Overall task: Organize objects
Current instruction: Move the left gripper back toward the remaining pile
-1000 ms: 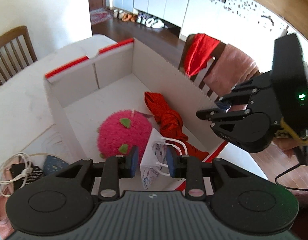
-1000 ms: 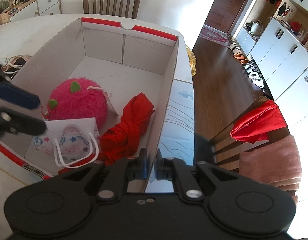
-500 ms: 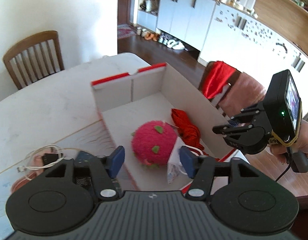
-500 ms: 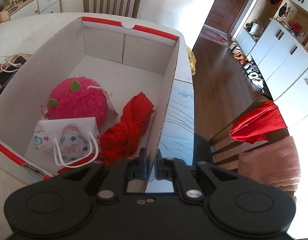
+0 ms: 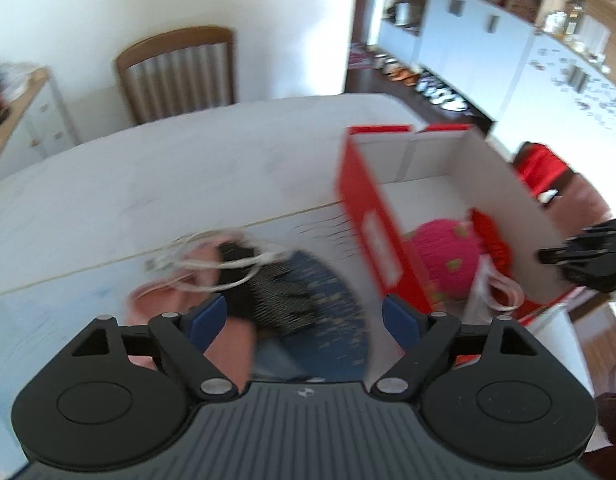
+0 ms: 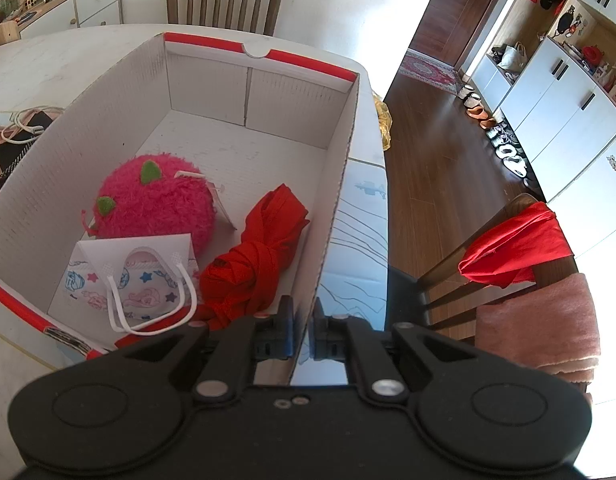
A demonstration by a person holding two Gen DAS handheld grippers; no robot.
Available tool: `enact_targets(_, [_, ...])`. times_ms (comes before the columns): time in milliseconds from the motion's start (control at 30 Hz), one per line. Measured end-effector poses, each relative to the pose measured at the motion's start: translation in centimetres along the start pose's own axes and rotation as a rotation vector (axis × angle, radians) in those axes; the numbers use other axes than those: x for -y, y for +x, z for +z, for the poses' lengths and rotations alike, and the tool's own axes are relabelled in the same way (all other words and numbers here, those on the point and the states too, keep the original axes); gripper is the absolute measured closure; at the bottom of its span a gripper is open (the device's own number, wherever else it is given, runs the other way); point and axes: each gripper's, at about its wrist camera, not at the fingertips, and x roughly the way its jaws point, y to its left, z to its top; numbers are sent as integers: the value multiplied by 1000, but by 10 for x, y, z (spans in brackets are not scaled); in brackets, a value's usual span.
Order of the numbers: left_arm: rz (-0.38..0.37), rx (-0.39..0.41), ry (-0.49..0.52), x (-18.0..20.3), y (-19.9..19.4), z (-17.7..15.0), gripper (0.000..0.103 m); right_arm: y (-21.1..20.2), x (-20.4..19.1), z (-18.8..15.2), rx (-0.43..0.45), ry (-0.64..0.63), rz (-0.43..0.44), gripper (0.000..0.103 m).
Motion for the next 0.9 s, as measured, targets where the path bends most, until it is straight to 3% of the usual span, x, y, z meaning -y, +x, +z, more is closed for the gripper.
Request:
enact_targets(100, [47,-16,-28,-14,7,-10,16,0,0,0,0,0,0,97])
enact_targets(233, [76,-35,-55,-24,18,-29,0,0,0,0,-1,0,0,96])
enact_targets(400, [66,-83,-78,-23,32,-49,0,1,-1,0,-1,-1,-2,96])
enact_targets(667, [21,-144,-37,4,52,-78,0,0,-1,1,-2,-1,-3,96])
enact_targets(900, [47,-180,-17,17,71,-100,0,0,1,0,-3,-3,-4,96])
